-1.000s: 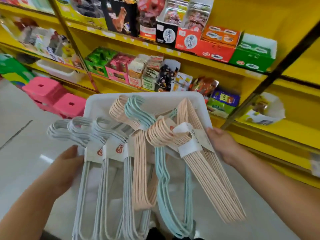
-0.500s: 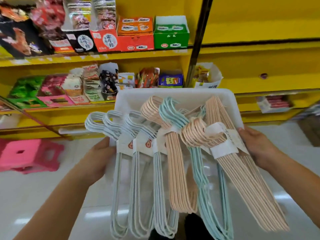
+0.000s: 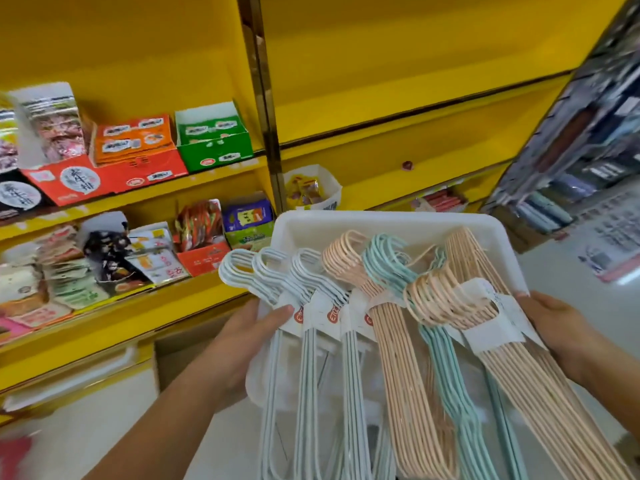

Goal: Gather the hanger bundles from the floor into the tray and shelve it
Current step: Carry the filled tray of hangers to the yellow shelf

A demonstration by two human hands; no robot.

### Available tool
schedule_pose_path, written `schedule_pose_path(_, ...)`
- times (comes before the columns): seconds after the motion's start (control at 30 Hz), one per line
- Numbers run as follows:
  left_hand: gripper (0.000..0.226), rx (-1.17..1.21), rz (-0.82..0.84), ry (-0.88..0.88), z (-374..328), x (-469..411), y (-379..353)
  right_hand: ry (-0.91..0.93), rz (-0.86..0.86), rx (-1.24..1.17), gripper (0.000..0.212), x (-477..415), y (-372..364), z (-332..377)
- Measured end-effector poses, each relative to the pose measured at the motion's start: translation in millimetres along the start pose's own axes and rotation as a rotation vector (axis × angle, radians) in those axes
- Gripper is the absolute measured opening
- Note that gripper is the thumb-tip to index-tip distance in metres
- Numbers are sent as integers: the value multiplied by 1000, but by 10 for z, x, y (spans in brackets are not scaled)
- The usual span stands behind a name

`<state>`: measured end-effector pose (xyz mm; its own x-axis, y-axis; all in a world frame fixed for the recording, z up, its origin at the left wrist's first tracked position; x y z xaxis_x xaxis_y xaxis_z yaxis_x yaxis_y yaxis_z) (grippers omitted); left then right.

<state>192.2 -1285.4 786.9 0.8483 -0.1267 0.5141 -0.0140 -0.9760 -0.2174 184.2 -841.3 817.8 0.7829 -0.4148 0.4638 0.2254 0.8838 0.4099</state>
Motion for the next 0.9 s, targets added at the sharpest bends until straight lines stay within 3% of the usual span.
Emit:
schedule_pose_path(0.2,43,-116,6,-10,-12,-292,-342,-39,-44,-5,27,-114,333,-142)
schedule_pose_path(0.27,51,-133,4,-12,-36,-380,-453,-55,-57,-33,27,-203,445,-230)
schedule_pose_path(0.4,88,-196,-50,-5,-93,-658,-688,-79,-39,-49,29,-403,676,-313)
schedule_pose_path(0.57,44,-180,-59,13,-207,-1043,-1247,-95,-50,-87,33,-748,1138,-343)
schedule_pose_path(0.73,56,-161,1,-13,-533,-1308,-1873,-94,-93,-118,33,-1102,1621,-192)
schedule_pose_path(0.83,38,-150,27,-51,-780,-1515,-2225,-126,-114,-150,34,-1368,1837,-89)
schedule_pose_path(0.9,40,-167,55,-89,-968,-1681,-2451,-146,-125,-157,33,-1585,1963,-6)
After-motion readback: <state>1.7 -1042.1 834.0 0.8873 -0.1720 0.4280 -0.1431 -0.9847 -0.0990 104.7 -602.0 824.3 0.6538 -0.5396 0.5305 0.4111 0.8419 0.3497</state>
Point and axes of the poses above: each hand's wrist, its own x-axis away from the middle knuckle, its own y-axis out of the back of the hand, z = x × y, the point moved 10 cm from there along -x, towards the middle knuckle, and after that the axes turned 1 degree about x, right-handed, at the moved point
